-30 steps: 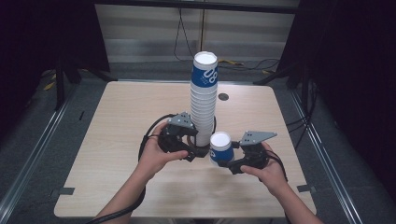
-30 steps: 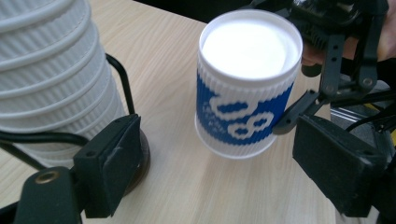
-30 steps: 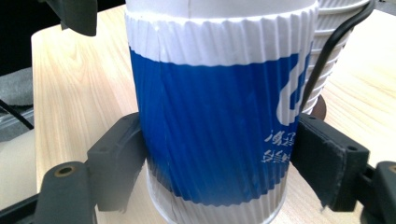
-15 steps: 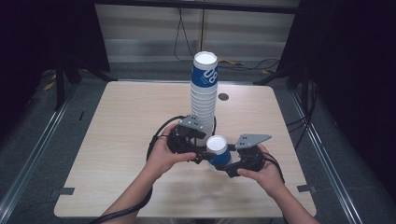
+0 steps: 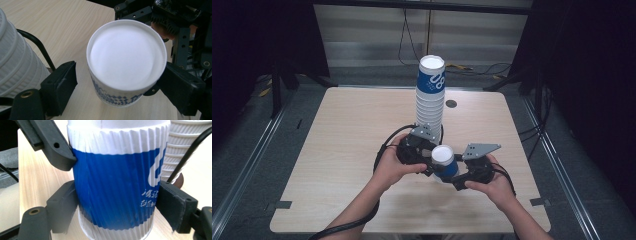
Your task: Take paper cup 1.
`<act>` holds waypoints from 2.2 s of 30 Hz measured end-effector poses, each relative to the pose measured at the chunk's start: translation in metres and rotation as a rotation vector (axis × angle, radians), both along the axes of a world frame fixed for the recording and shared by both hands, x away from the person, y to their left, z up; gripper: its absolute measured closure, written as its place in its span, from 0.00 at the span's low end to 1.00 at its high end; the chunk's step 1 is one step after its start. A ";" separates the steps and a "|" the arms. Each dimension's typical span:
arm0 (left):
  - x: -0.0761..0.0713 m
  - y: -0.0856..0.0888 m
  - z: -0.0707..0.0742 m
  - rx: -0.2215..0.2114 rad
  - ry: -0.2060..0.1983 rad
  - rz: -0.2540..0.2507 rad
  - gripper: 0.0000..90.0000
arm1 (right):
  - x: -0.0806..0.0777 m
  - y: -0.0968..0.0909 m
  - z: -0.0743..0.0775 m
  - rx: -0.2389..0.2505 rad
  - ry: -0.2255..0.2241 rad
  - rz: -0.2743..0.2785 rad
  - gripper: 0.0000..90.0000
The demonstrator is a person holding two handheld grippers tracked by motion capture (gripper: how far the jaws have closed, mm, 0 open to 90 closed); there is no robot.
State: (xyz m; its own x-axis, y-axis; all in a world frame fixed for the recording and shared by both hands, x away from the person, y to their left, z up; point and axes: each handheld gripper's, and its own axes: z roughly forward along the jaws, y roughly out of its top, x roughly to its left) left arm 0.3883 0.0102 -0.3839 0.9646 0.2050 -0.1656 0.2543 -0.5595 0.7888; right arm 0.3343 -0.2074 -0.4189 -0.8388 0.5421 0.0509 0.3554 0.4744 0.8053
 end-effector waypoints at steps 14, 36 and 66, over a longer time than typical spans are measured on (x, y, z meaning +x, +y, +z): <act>0.000 -0.001 0.000 0.019 0.008 -0.036 0.30 | 0.001 0.003 0.001 -0.021 -0.009 0.015 0.23; 0.002 0.008 0.001 0.018 0.040 -0.034 0.31 | 0.001 0.007 0.002 -0.038 -0.034 0.039 0.22; 0.013 0.015 0.002 -0.007 0.068 -0.013 0.31 | 0.005 0.001 -0.020 0.101 -0.042 0.001 0.15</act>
